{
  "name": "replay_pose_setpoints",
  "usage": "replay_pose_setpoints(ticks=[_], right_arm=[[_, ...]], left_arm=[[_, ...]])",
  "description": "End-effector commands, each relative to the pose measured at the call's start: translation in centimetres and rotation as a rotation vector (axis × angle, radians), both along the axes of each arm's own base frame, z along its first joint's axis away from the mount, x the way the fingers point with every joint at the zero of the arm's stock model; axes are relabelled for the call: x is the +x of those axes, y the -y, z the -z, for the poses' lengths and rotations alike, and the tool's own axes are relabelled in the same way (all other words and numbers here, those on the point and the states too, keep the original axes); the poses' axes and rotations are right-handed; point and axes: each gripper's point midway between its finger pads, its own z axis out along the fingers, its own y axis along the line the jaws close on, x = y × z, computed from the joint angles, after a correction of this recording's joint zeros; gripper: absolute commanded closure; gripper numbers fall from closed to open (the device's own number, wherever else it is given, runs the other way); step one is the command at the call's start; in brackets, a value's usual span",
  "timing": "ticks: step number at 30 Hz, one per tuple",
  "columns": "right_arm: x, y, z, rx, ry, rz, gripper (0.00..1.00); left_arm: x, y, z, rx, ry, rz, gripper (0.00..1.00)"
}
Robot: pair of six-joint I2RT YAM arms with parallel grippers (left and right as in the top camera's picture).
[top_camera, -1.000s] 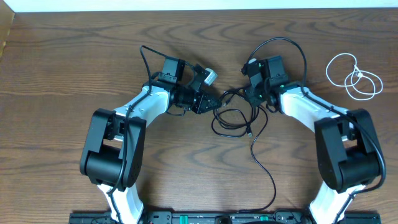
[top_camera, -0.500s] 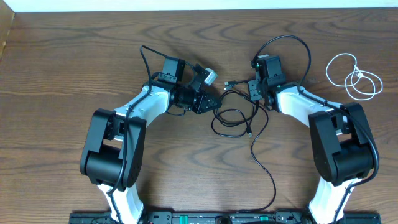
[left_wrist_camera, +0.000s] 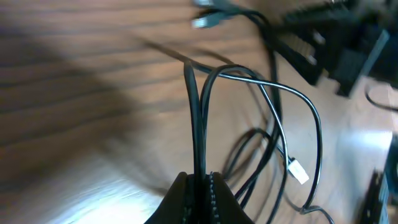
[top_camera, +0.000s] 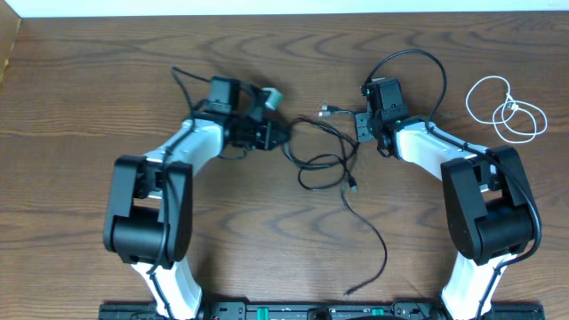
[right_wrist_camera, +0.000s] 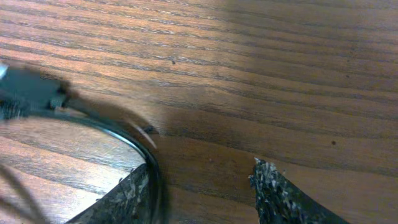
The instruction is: Untangle cables
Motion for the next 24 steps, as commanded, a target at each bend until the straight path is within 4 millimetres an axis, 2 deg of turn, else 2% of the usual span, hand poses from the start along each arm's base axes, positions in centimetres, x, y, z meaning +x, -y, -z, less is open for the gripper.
replay_pose_setpoints(ticks=[1, 9, 12, 14, 17, 20, 24], right_arm=[[-2.2, 1.8, 3.9, -0.07, -0.107, 0.031, 0.5], [-2.1, 1.0, 3.8, -0.038, -0.106, 0.002, 0.48], [-1.2, 0.3, 2.4, -0.017, -0.074, -0.019, 0.48], [-0.4, -1.2, 0.3, 0.043, -0.047, -0.072, 0.47], [0.6, -3.6, -3.9, 0.148, 0.001, -0.159, 0.46], [0.7, -5.3, -8.0, 0.224, 0.029, -0.22, 0.46], [-0.4, -7.9, -10.7, 0.313, 0.021, -0.307, 0.45]], left_arm=[[0.4, -2.2, 0.9, 0.011, -0.074, -0.103, 0.92], [1.2, -6.0, 1.1, 0.003, -0.128, -0.222, 0.92], [1.4, -6.7, 1.1, 0.0, -0.134, -0.242, 0.92], [1.4, -6.8, 1.1, 0.0, -0.134, -0.244, 0.92], [1.4, -6.8, 1.1, 0.0, -0.134, -0.244, 0.92], [1.4, -6.8, 1.1, 0.0, -0.134, -0.244, 0.92], [1.4, -6.8, 1.1, 0.0, -0.134, -0.244, 0.92]])
